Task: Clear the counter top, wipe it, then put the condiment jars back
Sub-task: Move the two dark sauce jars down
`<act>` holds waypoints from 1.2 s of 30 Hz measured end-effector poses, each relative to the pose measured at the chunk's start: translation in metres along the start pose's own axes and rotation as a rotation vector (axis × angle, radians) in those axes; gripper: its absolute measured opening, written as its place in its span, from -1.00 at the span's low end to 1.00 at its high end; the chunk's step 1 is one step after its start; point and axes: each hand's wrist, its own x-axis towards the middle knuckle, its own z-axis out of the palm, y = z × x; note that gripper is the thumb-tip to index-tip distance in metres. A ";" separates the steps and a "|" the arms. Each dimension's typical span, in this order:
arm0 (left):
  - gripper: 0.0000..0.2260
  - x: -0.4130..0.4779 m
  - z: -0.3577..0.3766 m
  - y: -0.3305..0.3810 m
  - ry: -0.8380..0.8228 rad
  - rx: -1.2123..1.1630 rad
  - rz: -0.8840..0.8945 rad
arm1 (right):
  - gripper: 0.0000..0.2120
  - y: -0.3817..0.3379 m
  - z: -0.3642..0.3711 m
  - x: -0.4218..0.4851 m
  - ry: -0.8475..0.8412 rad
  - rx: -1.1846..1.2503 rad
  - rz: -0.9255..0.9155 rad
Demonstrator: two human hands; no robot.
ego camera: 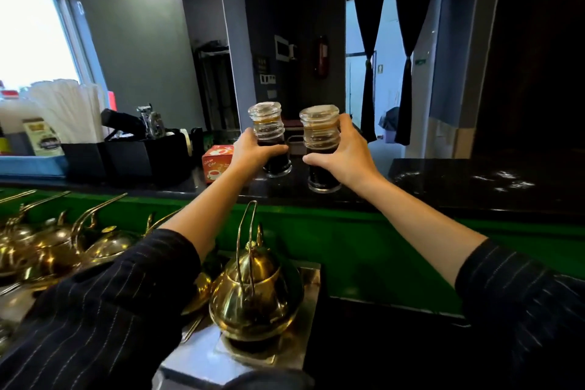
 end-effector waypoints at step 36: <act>-0.38 -0.595 0.206 0.116 -0.397 -0.238 -0.039 | -0.31 0.033 -0.318 -0.513 0.010 -0.117 0.551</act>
